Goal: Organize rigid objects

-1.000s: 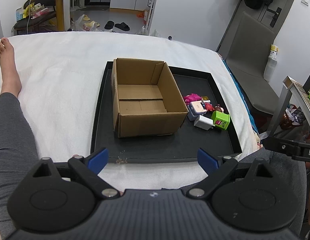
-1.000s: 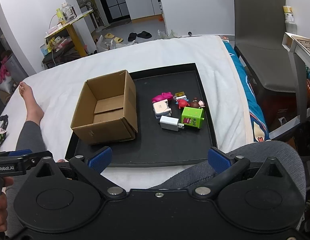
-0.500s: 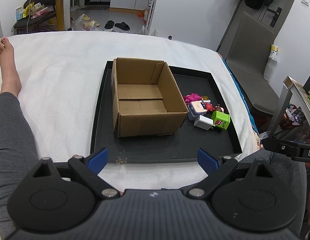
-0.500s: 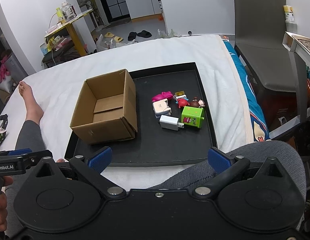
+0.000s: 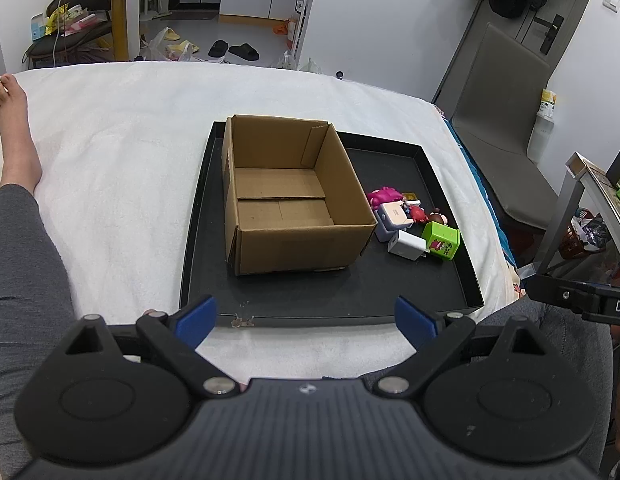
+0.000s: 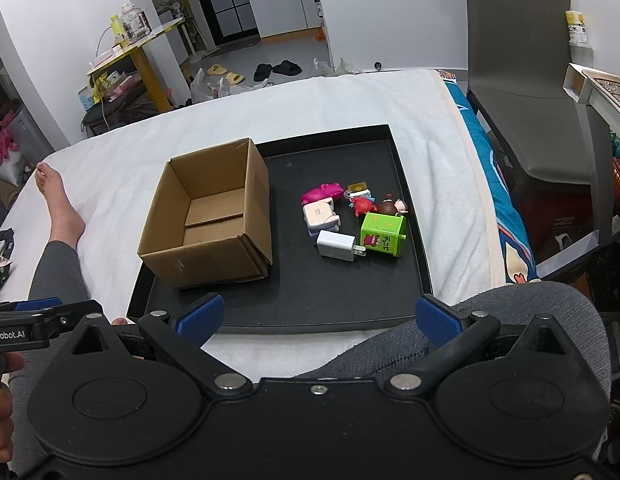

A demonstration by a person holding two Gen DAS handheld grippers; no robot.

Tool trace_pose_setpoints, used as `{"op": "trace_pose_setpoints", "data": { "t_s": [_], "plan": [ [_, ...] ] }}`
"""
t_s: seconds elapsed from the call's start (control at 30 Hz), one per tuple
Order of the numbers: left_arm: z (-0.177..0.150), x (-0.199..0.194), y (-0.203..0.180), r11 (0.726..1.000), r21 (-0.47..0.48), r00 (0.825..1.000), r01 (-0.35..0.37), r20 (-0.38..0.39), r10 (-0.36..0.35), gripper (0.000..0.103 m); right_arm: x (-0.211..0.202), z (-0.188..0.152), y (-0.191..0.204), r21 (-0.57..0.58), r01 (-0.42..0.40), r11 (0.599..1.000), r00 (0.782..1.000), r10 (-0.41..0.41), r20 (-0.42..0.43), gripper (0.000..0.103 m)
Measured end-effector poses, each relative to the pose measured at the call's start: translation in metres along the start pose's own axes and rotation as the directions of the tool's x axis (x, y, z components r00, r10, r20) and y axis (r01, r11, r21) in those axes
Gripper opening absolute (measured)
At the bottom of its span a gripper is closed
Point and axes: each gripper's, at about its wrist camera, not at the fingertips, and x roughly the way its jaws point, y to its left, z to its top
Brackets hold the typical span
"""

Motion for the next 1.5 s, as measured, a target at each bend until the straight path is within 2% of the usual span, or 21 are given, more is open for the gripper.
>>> {"op": "trace_pose_setpoints", "data": {
  "t_s": [0.73,1.1,1.5],
  "plan": [
    [0.000,0.007,0.008,1.000,-0.021,1.000,0.008,-0.023,-0.009,0.095,0.002,0.000,0.001,-0.004,0.019,1.000,1.000,-0.019,-0.008,0.103],
    [0.005,0.026,0.007,1.000,-0.020,0.999,0.012,-0.049,-0.013,0.095,0.013,0.003,-0.003,-0.007,0.029,1.000,0.999,-0.029,-0.026,0.103],
    [0.023,0.053,0.018,0.998,-0.062,0.998,0.003,-0.060,-0.007,0.095,0.036,0.016,-0.017,0.007,0.046,0.999,0.998,-0.046,-0.036,0.103]
  ]
}}
